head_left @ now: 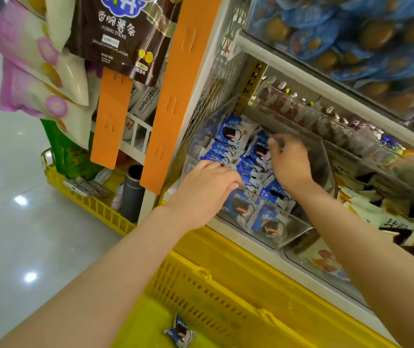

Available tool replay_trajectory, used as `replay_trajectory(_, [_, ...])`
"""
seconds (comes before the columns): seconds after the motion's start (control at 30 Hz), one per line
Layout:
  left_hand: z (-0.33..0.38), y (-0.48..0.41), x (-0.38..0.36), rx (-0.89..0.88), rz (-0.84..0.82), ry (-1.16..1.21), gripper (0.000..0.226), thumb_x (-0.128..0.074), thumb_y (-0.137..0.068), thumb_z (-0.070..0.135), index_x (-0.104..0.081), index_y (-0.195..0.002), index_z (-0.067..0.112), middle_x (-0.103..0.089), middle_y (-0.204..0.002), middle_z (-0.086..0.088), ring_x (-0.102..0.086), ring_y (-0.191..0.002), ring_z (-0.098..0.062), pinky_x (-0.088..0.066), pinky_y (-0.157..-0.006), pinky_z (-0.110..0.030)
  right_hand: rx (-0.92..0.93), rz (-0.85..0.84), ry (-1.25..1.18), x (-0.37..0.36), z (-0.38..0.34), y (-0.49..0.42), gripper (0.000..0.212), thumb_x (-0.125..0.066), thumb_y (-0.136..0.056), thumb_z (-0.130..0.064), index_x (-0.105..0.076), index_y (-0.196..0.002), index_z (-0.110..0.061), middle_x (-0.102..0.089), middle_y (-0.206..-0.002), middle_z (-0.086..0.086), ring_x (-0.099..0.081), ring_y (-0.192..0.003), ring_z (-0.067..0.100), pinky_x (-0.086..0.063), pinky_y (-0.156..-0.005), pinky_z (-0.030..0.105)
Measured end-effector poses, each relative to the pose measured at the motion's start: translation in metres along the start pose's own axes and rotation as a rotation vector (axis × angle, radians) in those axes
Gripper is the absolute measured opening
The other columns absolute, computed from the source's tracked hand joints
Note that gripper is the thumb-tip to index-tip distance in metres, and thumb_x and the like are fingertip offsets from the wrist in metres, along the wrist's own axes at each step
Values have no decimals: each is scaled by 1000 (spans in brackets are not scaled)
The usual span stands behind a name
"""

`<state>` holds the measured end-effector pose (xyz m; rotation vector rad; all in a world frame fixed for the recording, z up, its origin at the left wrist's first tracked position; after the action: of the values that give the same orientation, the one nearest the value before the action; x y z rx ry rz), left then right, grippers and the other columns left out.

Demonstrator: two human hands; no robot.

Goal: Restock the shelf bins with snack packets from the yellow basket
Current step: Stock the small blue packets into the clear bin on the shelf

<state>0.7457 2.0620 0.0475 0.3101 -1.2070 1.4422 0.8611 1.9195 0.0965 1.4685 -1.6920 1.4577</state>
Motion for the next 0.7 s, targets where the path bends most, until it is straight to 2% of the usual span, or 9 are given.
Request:
replay_trajectory(0.07, [3,3,1,35,-9,-12,29,-39,-99,25,-51,-125,22,-56,-125,6,-42,-118,-14,-15,-96,-21,110,-16,-80,12,-11,40,36,-39,-98,-35,-53,-123,-14,-56,-123,7,-53,-112,22,-44,-88,34])
replay_trajectory(0.13, [8,7,1,39,-18,-63,33,-40,-98,25,-46,-131,20,-52,-129,3,-38,-122,-15,-16,-101,-24,238,-79,-27,22,-17,84,37,-37,-98,-39,-50,-128,-20,-56,-128,1,-55,-111,16,-42,-82,29])
replay_trajectory(0.23, [18,18,3,31,-15,-102,38,-42,-97,21,-40,-136,17,-45,-135,0,-36,-126,-15,-27,-105,-27,517,-93,265,28,-16,139,43,-55,-91,-30,-54,-127,-6,-59,-128,10,-55,-118,26,-45,-97,38])
replay_trajectory(0.3, [27,31,2,46,18,-69,39,-41,-97,19,-40,-137,16,-41,-138,0,-37,-128,-13,-31,-102,-25,649,-70,499,24,-6,166,51,-71,-78,-25,-60,-119,4,-61,-123,19,-58,-116,33,-42,-98,48])
replay_trajectory(0.4, [35,64,-9,89,62,-21,35,-42,-96,16,-48,-130,15,-49,-129,0,-43,-120,-13,-31,-97,-22,602,-105,433,15,21,200,51,-77,-73,-19,-62,-116,3,-62,-120,19,-60,-113,34,-49,-92,51])
replay_trajectory(0.5, [30,106,-30,158,87,-29,28,-50,-92,11,-57,-119,15,-54,-119,-2,-47,-112,-16,-34,-92,-26,531,-175,290,-2,45,234,41,-77,-73,-18,-64,-109,-3,-66,-108,13,-66,-97,29,-57,-78,37])
replay_trajectory(0.57, [18,134,-46,263,65,-41,29,-54,-89,6,-59,-117,14,-54,-122,-6,-49,-112,-22,-38,-92,-33,483,-266,266,-23,61,260,37,-81,-69,-20,-67,-101,-8,-68,-100,8,-68,-86,23,-55,-70,28])
replay_trajectory(0.63, [1,159,-59,381,-1,-71,33,-55,-89,6,-57,-121,12,-50,-128,-11,-47,-116,-28,-39,-94,-40,401,-393,262,-50,80,283,36,-76,-76,-21,-65,-108,-10,-66,-105,5,-67,-92,21,-53,-76,26])
replay_trajectory(0.7, [-19,181,-68,504,-70,-125,38,-54,-90,9,-51,-128,10,-46,-133,-15,-45,-119,-33,-37,-96,-43,249,-587,256,-85,107,310,37,-52,-95,-27,-49,-129,-13,-54,-125,2,-53,-116,20,-43,-96,28])
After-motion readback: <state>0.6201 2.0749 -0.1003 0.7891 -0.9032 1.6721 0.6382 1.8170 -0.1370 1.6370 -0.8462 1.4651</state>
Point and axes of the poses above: each hand's wrist, its own y-axis away from the middle knuckle, its own x-axis out of the back of the hand, z = x × y, the point moved 4 cm from there along -y, towards the middle knuckle
